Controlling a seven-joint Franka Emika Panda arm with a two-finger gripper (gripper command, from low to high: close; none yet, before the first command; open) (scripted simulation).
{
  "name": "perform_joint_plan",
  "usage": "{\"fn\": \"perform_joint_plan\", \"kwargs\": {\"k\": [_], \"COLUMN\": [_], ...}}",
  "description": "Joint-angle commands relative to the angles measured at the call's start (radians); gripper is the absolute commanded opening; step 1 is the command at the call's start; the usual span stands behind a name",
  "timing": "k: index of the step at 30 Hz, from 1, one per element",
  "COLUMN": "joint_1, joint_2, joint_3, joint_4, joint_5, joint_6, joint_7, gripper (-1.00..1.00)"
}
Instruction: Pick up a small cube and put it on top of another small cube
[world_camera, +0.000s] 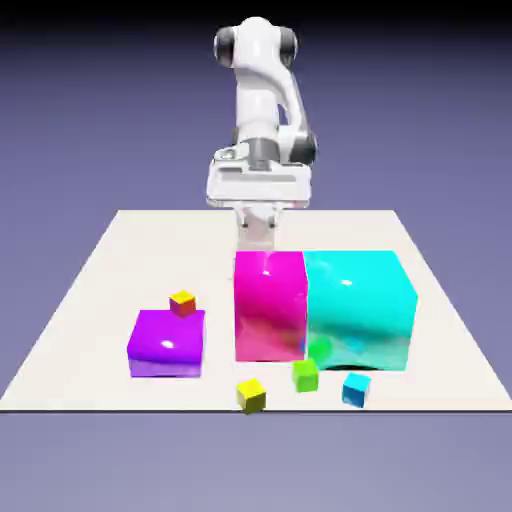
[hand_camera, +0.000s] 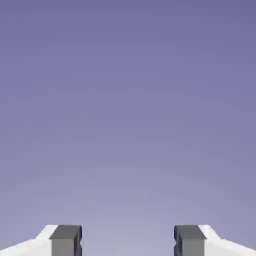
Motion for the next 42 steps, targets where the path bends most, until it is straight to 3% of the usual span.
{"fn": "perform_joint_plan", "kwargs": {"k": [1,37,42], "joint_1": [-0.011,-0.414,-0.365], "joint_2": [0.036,1.333,1.423], "joint_3": [0.020,0.750,0.690], "joint_4": [0.026,0.960,0.919], "joint_5": [-0.006,-0.232,-0.283], "joint_6": [-0.026,-0.945,-0.813], "joint_7": [0.025,0.915,0.937], "gripper": [0.00,0.00,0.00]}}
